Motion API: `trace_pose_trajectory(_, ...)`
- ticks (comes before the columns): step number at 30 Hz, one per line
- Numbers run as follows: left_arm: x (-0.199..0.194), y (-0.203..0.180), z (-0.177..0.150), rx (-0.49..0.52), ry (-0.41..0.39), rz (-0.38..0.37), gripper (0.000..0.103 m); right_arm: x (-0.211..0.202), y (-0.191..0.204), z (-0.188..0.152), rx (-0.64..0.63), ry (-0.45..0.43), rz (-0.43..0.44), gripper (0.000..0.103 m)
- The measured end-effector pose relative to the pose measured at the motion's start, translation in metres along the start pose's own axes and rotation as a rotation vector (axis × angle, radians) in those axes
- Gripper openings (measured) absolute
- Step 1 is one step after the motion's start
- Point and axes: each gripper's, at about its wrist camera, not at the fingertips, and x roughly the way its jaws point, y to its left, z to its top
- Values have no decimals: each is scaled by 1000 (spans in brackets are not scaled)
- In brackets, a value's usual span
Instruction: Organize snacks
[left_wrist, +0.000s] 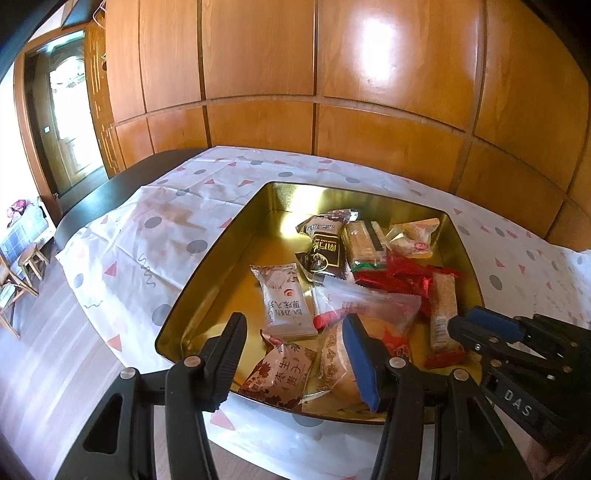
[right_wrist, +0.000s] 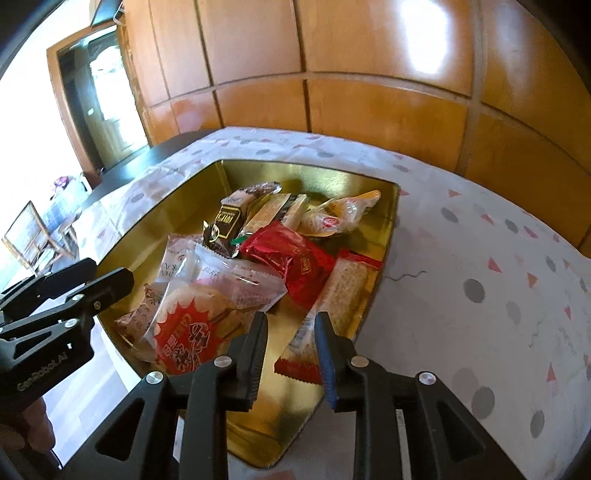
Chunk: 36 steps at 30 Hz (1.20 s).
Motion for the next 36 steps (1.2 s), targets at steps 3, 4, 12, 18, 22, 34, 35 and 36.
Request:
trace_pose_trajectory(3, -5, -2, -1, 6, -11, -2, 56, -18, 0, -6, 22, -54, -38, 27)
trace_pose_trajectory(4, -7, -2, -2, 8, -15, -3, 58, -23, -1, -8, 33, -68, -50, 29)
trace_pose_trajectory(12, -26, -14, -14, 33, -45, -11, 68, -55, -4, -26, 83, -148, -151, 32)
trace_pose_trajectory(18, -41, -29, -20, 48, -74, -31, 82, -66, -12, -36, 116, -164, -191, 32)
trace_pose_trajectory(22, -49, -39, -22, 74, -92, -43, 87, -69, -15, -39, 124, -168, -194, 32)
trace_pose_trajectory(34, -55, -37, -22, 73, -110, -17, 93, -73, -8, -40, 103, -182, -185, 32)
trace_pose_trajectory(35, -55, -37, -22, 73, -111, -17, 93, -73, -8, -40, 103, -181, -186, 32)
trace_pose_trajectory(36, -55, -37, -22, 72, -111, -17, 94, -73, -8, -40, 101, -180, -185, 32)
